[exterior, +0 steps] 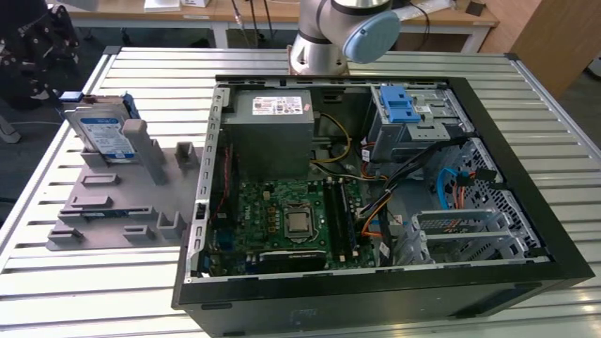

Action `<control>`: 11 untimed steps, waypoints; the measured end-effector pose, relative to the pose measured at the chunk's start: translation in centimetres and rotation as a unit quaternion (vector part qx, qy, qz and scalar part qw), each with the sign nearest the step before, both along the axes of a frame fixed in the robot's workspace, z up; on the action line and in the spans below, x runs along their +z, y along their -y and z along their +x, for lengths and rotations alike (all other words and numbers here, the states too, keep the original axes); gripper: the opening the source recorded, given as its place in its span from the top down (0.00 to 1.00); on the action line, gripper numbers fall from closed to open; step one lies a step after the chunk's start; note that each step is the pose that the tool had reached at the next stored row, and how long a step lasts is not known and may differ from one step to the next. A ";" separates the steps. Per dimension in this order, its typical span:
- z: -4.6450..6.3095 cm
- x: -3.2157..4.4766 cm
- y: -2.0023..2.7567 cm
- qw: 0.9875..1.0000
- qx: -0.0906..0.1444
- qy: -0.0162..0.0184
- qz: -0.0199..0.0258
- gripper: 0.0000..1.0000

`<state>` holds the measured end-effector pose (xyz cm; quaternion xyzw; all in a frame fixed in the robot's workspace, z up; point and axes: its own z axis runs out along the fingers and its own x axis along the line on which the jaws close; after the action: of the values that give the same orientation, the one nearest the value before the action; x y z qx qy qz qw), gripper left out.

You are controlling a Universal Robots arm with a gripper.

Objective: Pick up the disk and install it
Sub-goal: 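Pick up the disk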

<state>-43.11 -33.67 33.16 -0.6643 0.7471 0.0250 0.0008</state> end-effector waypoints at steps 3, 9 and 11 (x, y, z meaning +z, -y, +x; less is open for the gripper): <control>0.0 -0.51 -0.01 1.000 0.023 0.000 0.000 0.29; -0.2 -1.50 -0.14 0.999 0.038 0.000 0.000 0.29; -0.3 -1.85 -0.27 0.999 0.038 0.000 -0.001 0.29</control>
<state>-43.37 -33.40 31.32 -0.6921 0.7214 0.0241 -0.0010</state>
